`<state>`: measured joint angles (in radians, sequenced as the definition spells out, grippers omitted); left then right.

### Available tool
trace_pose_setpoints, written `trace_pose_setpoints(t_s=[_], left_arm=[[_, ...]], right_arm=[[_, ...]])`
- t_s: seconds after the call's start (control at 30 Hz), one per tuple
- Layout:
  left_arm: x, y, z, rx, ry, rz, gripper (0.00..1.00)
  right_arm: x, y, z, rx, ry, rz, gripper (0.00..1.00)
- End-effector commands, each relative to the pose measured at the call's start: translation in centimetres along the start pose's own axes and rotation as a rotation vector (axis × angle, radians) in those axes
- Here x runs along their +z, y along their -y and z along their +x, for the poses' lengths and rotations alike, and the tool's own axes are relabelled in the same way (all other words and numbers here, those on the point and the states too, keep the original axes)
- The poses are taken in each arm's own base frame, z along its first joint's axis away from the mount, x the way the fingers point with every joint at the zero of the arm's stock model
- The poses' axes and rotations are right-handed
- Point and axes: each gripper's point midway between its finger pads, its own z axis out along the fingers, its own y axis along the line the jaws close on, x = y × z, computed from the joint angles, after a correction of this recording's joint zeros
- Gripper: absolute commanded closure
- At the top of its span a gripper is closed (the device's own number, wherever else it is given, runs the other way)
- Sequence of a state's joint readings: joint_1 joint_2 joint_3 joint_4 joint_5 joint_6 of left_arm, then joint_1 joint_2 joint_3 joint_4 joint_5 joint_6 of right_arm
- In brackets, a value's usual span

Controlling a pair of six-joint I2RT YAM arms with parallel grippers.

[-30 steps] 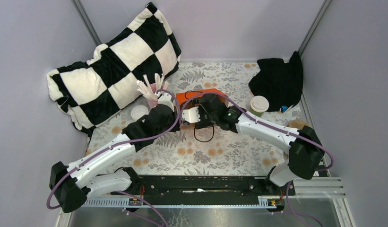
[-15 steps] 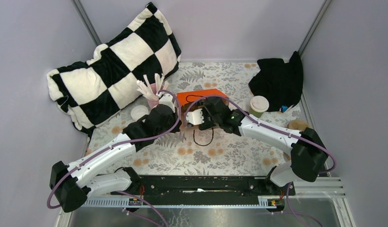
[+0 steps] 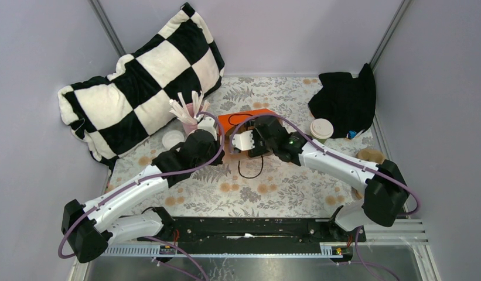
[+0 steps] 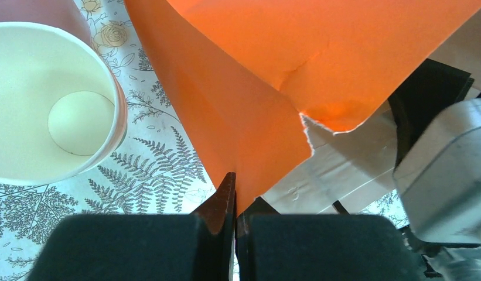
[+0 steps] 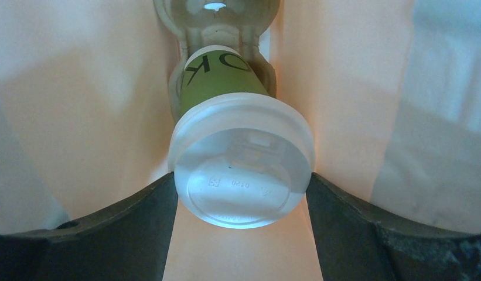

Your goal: Pack the takeout coffee

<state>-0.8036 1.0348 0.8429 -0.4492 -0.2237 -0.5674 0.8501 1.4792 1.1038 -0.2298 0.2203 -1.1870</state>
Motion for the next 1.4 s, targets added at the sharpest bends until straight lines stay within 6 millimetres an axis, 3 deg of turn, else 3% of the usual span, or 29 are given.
trace_pose_setpoints(t_s=[0.0, 0.23, 0.4, 0.53, 1.03, 1.37], left_arm=[[-0.9, 1.2, -1.9, 0.009, 0.044, 0.04, 1.0], [-0.7, 1.4, -1.8, 0.011, 0.037, 0.043, 1.0], [-0.5, 1.4, -1.8, 0.013, 0.033, 0.044, 1.0], [-0.6, 1.4, -1.8, 0.013, 0.034, 0.044, 1.0], [-0.8, 0.9, -1.4, 0.018, 0.032, 0.032, 1.0], [-0.8, 1.3, -1.6, 0.019, 0.035, 0.048, 1.0]], right_arm=[[-2.2, 1.7, 0.3, 0.004, -0.026, 0.045, 0.56], [-2.3, 1.0, -0.3, 0.042, 0.01, 0.017, 0.55], [-0.6, -0.1, -1.4, 0.102, 0.067, -0.012, 0.55], [0.3, 0.1, -1.0, 0.12, 0.043, 0.022, 0.55], [-0.3, 0.7, 2.5, 0.169, -0.059, 0.049, 0.52], [1.6, 0.8, 2.7, 0.183, -0.028, 0.029, 0.49]])
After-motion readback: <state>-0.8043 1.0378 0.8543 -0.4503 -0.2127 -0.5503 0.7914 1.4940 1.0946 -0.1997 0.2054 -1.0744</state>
